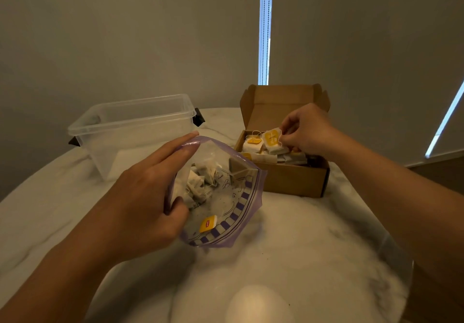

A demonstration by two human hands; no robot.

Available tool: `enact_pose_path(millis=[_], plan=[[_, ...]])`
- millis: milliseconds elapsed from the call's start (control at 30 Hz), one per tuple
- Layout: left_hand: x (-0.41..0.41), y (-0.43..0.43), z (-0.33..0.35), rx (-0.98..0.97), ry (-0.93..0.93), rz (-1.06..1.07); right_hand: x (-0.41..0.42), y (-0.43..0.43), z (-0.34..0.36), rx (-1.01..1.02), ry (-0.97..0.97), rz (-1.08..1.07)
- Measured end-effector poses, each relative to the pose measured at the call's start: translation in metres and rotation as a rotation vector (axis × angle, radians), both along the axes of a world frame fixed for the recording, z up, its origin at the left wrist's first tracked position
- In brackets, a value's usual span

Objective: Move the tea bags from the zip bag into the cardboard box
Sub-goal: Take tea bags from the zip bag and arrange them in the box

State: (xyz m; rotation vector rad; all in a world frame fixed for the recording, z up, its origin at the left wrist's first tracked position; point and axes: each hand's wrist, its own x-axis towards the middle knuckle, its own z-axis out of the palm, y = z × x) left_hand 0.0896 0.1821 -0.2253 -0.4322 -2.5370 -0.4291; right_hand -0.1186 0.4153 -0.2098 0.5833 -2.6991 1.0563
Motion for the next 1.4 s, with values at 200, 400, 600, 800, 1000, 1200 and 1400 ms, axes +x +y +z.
enact_pose_path(millis=[200,400,600,800,1000,1200,1400], plan=[[0.000,-0.001,0.000,-0.003,-0.005,-0.008,0.011,0.009,0.002,0.086,0.271,-0.085],[0.000,0.000,0.001,-0.023,-0.002,0.028,0.119,0.021,-0.004,-0.261,0.220,0.133],[0.001,0.009,0.003,-0.061,0.001,0.011,0.171,-0.022,-0.020,-0.226,0.010,0.378],[0.003,0.010,0.003,-0.075,-0.002,0.033,0.143,-0.074,-0.024,-0.007,-0.002,0.317],[0.003,0.009,0.002,-0.070,-0.017,0.031,0.111,-0.108,-0.042,0.063,-0.068,0.262],[0.002,0.011,0.001,-0.075,-0.002,0.053,0.104,-0.123,-0.049,0.069,-0.146,0.249],[0.001,0.010,0.000,-0.079,-0.006,0.051,0.109,-0.114,-0.051,0.019,-0.167,0.227]])
